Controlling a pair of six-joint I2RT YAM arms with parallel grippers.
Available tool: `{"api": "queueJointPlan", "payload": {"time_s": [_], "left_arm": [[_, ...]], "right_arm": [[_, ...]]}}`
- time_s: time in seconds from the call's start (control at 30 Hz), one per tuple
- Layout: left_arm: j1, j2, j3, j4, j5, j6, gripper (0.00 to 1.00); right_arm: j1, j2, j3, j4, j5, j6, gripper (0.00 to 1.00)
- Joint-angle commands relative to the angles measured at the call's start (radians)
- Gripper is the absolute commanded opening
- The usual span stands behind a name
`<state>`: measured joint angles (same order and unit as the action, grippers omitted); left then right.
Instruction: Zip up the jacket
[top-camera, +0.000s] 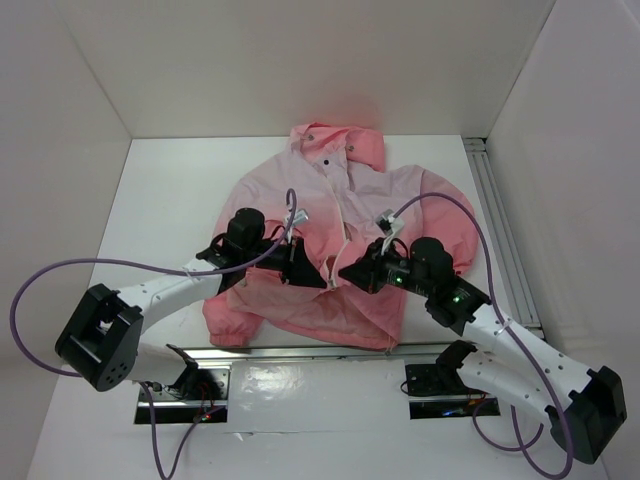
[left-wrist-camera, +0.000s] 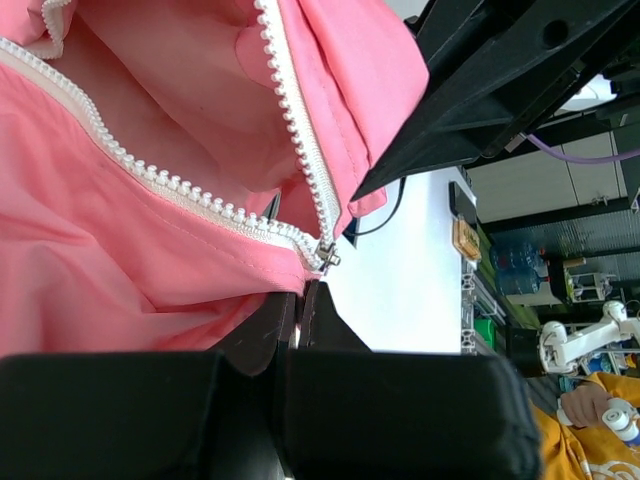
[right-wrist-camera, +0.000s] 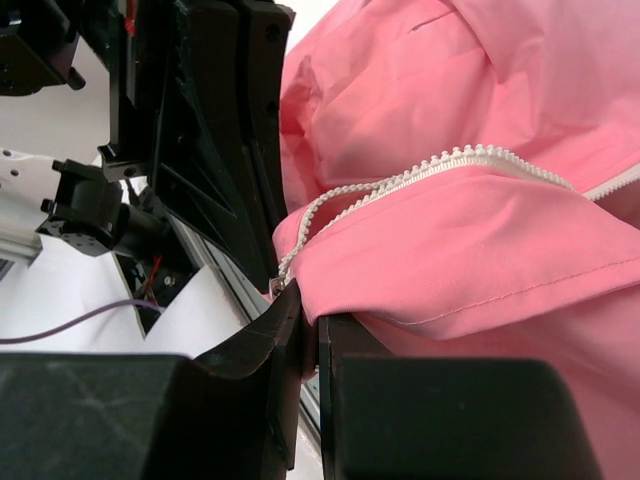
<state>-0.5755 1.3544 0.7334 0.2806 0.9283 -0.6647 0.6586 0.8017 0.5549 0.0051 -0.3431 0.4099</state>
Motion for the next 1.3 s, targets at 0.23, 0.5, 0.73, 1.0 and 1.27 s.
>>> {"api": "queueJointPlan", "payload": {"time_s": [0.23, 0.5, 0.73, 1.0, 1.27], "left_arm": [[-0.029, 0.029, 0.007, -0.109, 0.049, 0.007, 0.0], [-0.047, 0.115, 0.029, -0.241, 0.05, 0.025, 0.0], [-0.06, 0.161, 0.049, -0.356, 0.032, 0.056, 0.0], [-0.099, 0.192, 0.029, -0.435, 0.023, 0.076, 0.0], [-0.099, 0.161, 0.038, -0.537, -0.011, 0.094, 0.0]], "right_arm": [[-0.002, -0.029, 0.043, -0.045, 0.177, 0.062, 0.0], [-0.002, -0.059, 0.007, -0.108, 0.182, 0.179, 0.0], [0.007, -0.079, -0.061, -0.171, 0.173, 0.286, 0.03], [0.078, -0.119, -0.089, -0.296, 0.245, 0.328, 0.28], [0.087, -0.119, 0.028, -0.447, 0.277, 0.247, 0.51]]}}
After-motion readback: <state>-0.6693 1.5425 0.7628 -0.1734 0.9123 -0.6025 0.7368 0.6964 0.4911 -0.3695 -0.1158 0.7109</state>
